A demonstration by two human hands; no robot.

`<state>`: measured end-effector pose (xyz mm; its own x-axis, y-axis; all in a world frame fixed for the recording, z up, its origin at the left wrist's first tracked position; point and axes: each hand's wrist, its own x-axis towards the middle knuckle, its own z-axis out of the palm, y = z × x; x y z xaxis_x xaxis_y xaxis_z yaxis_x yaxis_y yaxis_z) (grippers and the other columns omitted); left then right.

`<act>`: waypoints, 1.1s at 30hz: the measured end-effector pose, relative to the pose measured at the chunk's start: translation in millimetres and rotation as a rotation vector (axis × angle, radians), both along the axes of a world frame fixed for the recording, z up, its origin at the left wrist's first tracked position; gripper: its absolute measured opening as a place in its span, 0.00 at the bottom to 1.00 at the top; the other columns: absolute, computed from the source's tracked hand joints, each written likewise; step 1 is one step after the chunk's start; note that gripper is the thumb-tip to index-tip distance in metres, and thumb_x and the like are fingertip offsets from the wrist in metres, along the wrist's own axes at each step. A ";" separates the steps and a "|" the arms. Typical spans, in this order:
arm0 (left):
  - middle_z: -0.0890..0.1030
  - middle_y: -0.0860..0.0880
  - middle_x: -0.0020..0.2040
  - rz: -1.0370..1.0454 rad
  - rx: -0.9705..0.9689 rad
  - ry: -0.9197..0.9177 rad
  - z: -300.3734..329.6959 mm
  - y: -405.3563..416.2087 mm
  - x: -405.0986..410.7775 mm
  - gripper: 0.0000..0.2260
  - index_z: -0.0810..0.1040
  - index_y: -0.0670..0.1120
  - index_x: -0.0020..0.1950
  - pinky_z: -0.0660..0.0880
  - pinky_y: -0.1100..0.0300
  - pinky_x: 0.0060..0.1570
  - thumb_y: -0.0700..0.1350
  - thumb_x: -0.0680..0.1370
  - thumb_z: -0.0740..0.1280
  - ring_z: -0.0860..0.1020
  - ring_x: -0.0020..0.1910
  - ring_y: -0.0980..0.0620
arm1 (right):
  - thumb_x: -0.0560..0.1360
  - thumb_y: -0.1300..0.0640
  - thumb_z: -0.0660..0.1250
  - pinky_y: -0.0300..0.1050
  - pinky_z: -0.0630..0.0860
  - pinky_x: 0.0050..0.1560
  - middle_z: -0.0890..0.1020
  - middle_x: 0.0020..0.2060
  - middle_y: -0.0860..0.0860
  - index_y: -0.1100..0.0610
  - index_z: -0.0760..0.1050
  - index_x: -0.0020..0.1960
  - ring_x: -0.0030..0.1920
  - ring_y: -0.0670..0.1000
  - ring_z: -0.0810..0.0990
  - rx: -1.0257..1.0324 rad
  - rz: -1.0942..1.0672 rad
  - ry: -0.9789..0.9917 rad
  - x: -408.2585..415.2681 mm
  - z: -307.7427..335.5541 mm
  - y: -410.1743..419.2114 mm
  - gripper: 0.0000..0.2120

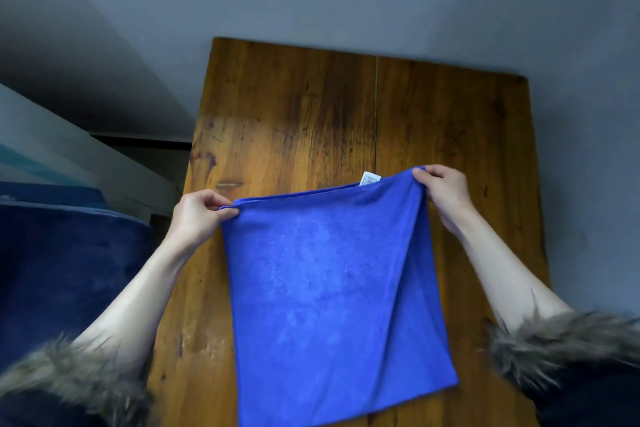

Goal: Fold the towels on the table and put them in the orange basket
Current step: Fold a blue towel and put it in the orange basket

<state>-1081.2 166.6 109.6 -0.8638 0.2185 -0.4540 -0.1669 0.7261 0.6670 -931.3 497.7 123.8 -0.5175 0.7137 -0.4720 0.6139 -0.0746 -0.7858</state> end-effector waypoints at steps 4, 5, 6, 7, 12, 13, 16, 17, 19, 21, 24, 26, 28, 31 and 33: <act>0.78 0.46 0.34 0.080 0.158 -0.163 43.9 -12.7 -8.0 0.05 0.79 0.41 0.37 0.71 0.70 0.32 0.35 0.69 0.73 0.73 0.36 0.52 | 0.76 0.59 0.66 0.49 0.76 0.54 0.82 0.46 0.56 0.56 0.80 0.44 0.50 0.54 0.79 -0.071 -0.019 0.117 17.5 45.9 -5.2 0.04; 0.77 0.46 0.33 0.083 0.184 -0.184 58.3 -13.6 -8.2 0.05 0.78 0.40 0.38 0.70 0.72 0.29 0.34 0.70 0.73 0.72 0.34 0.52 | 0.76 0.60 0.66 0.49 0.76 0.53 0.82 0.45 0.56 0.56 0.80 0.44 0.49 0.54 0.79 -0.082 -0.025 0.160 20.4 61.5 -7.7 0.05; 0.77 0.46 0.33 0.079 0.202 -0.193 73.8 -13.8 -8.3 0.04 0.78 0.39 0.39 0.70 0.71 0.28 0.34 0.70 0.72 0.72 0.34 0.53 | 0.76 0.60 0.66 0.48 0.76 0.52 0.82 0.44 0.55 0.56 0.80 0.43 0.48 0.53 0.79 -0.088 -0.030 0.198 23.0 77.9 -10.0 0.05; 0.77 0.46 0.33 0.065 0.218 -0.188 90.1 -13.7 -7.8 0.04 0.78 0.39 0.39 0.71 0.70 0.29 0.34 0.70 0.72 0.72 0.33 0.52 | 0.76 0.61 0.66 0.47 0.76 0.51 0.82 0.43 0.55 0.57 0.80 0.43 0.47 0.53 0.79 -0.088 -0.033 0.233 25.8 94.9 -12.2 0.05; 0.81 0.46 0.34 0.003 0.357 0.021 176.9 -11.0 -14.5 0.03 0.79 0.38 0.41 0.74 0.68 0.32 0.35 0.70 0.72 0.77 0.31 0.56 | 0.74 0.64 0.67 0.35 0.75 0.44 0.82 0.38 0.52 0.58 0.79 0.41 0.39 0.43 0.79 0.125 0.078 0.364 36.5 180.6 -9.2 0.05; 0.82 0.48 0.33 -0.008 0.400 0.063 194.4 -9.9 -17.2 0.03 0.80 0.38 0.40 0.74 0.70 0.31 0.35 0.70 0.73 0.78 0.30 0.58 | 0.73 0.65 0.68 0.30 0.74 0.41 0.82 0.36 0.49 0.57 0.79 0.40 0.35 0.39 0.78 0.206 0.152 0.359 35.5 197.0 -7.5 0.06; 0.82 0.52 0.31 -0.063 0.480 0.150 241.3 -5.9 -27.2 0.05 0.80 0.41 0.39 0.73 0.71 0.34 0.35 0.68 0.75 0.77 0.31 0.61 | 0.72 0.66 0.69 0.28 0.72 0.39 0.81 0.28 0.42 0.52 0.78 0.36 0.32 0.38 0.77 0.318 0.196 0.414 30.4 233.7 2.6 0.11; 0.82 0.52 0.32 -0.055 0.551 0.137 255.7 -4.5 -30.1 0.06 0.81 0.43 0.37 0.74 0.70 0.35 0.36 0.65 0.76 0.78 0.32 0.60 | 0.73 0.66 0.69 0.31 0.72 0.40 0.81 0.28 0.41 0.53 0.78 0.36 0.32 0.39 0.77 0.299 0.144 0.480 30.6 244.6 6.4 0.11; 0.83 0.49 0.32 0.009 0.783 0.035 281.3 -0.9 -32.4 0.07 0.82 0.45 0.32 0.76 0.67 0.36 0.38 0.57 0.77 0.80 0.33 0.57 | 0.74 0.66 0.66 0.35 0.74 0.41 0.82 0.29 0.44 0.54 0.79 0.35 0.34 0.44 0.77 0.151 0.006 0.669 33.1 262.6 12.4 0.11; 0.82 0.48 0.31 0.038 0.970 -0.051 300.5 5.7 -32.9 0.04 0.82 0.45 0.29 0.77 0.67 0.35 0.38 0.63 0.73 0.80 0.31 0.56 | 0.74 0.67 0.63 0.35 0.75 0.36 0.81 0.29 0.48 0.56 0.79 0.33 0.32 0.46 0.78 -0.037 -0.078 0.834 34.2 276.9 11.5 0.15; 0.81 0.47 0.30 0.010 0.960 -0.047 315.4 10.3 -38.3 0.18 0.81 0.44 0.29 0.77 0.67 0.34 0.30 0.76 0.61 0.80 0.30 0.56 | 0.75 0.69 0.60 0.36 0.74 0.35 0.80 0.27 0.50 0.56 0.80 0.29 0.32 0.46 0.77 -0.141 -0.075 0.948 36.3 292.7 7.6 0.20; 0.82 0.47 0.31 -0.035 0.875 0.003 325.8 9.2 -40.3 0.15 0.79 0.42 0.32 0.77 0.68 0.34 0.30 0.75 0.62 0.80 0.30 0.56 | 0.75 0.69 0.59 0.36 0.75 0.37 0.79 0.29 0.50 0.58 0.79 0.32 0.33 0.46 0.77 -0.129 -0.056 0.967 40.3 303.1 7.1 0.18; 0.82 0.49 0.32 -0.113 0.740 0.115 333.6 6.9 -43.7 0.09 0.78 0.41 0.35 0.76 0.70 0.35 0.31 0.74 0.67 0.80 0.32 0.58 | 0.75 0.69 0.61 0.36 0.77 0.40 0.80 0.31 0.51 0.62 0.77 0.39 0.36 0.47 0.78 -0.086 -0.038 0.962 43.7 310.3 9.1 0.09; 0.82 0.53 0.32 -0.171 0.638 0.261 338.8 3.4 -47.2 0.05 0.78 0.40 0.38 0.73 0.74 0.35 0.33 0.70 0.71 0.78 0.32 0.62 | 0.64 0.57 0.73 0.35 0.78 0.42 0.82 0.32 0.50 0.59 0.81 0.36 0.38 0.47 0.80 -0.018 -0.002 0.919 47.1 313.8 13.1 0.05; 0.82 0.54 0.31 -0.163 0.626 0.301 339.3 1.6 -48.0 0.05 0.78 0.39 0.39 0.73 0.75 0.35 0.32 0.70 0.72 0.78 0.31 0.62 | 0.59 0.51 0.76 0.35 0.78 0.43 0.83 0.34 0.50 0.56 0.83 0.36 0.39 0.47 0.80 0.096 0.046 0.829 46.3 312.5 13.9 0.10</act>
<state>-1129.2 168.2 448.9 -0.8660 0.4972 0.0523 0.1687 0.1921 0.9668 -885.1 511.7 436.3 -0.6999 0.7011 0.1365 -0.1654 0.0268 -0.9859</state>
